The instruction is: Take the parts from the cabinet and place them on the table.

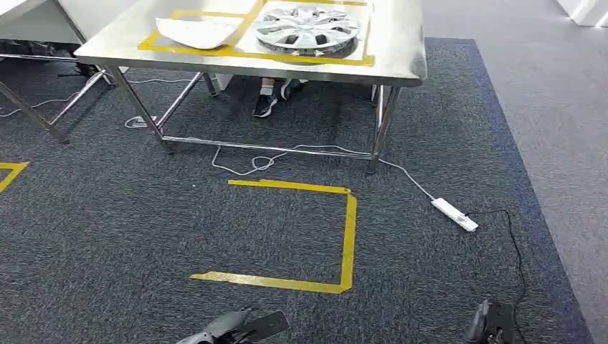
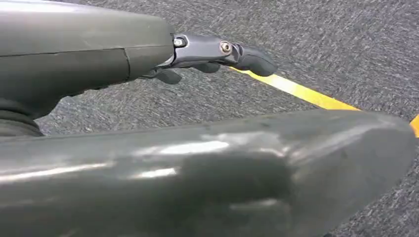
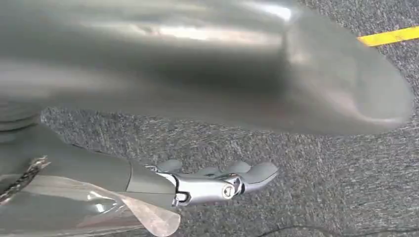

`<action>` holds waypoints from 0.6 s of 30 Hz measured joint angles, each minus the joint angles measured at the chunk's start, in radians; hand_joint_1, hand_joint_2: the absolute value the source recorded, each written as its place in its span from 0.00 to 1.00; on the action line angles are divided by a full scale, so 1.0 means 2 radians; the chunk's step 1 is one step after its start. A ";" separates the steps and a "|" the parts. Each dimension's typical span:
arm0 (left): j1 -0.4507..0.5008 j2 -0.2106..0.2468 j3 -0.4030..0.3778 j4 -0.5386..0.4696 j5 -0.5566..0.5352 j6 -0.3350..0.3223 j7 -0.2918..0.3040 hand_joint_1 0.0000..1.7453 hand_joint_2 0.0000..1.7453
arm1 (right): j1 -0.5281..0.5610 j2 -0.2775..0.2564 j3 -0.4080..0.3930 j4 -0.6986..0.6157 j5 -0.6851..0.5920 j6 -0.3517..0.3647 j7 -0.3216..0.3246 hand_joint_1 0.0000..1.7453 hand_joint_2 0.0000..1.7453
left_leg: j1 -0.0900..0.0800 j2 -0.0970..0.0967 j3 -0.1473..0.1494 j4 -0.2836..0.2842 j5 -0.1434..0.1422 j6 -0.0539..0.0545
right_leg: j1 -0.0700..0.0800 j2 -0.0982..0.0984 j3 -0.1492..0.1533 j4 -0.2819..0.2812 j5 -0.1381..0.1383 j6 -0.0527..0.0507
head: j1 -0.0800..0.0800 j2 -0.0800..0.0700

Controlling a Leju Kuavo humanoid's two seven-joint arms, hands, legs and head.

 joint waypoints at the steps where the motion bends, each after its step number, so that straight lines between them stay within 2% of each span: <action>1: 0.000 0.000 0.000 0.000 0.000 0.000 0.000 0.00 0.00 | 0.000 0.000 0.000 0.000 0.000 0.000 0.000 0.00 0.00 | 0.000 0.000 0.000 0.000 0.000 0.000 | 0.000 0.000 0.000 0.000 0.000 0.000 | 0.000 0.000; 17: 0.000 0.000 0.000 0.000 0.000 0.000 0.000 0.00 0.00 | 0.000 0.000 0.000 -0.001 0.000 0.000 0.000 0.00 0.00 | 0.000 0.000 0.000 0.000 0.000 0.000 | 0.000 0.000 0.000 0.000 0.000 0.000 | 0.000 0.000; 18: -0.001 0.001 0.000 0.000 0.000 0.000 0.000 0.00 0.00 | 0.000 0.000 0.000 0.000 0.001 0.000 0.000 0.00 0.00 | -0.003 0.000 -0.002 0.004 -0.003 0.003 | -0.004 -0.001 0.003 -0.003 0.002 0.004 | 0.000 0.000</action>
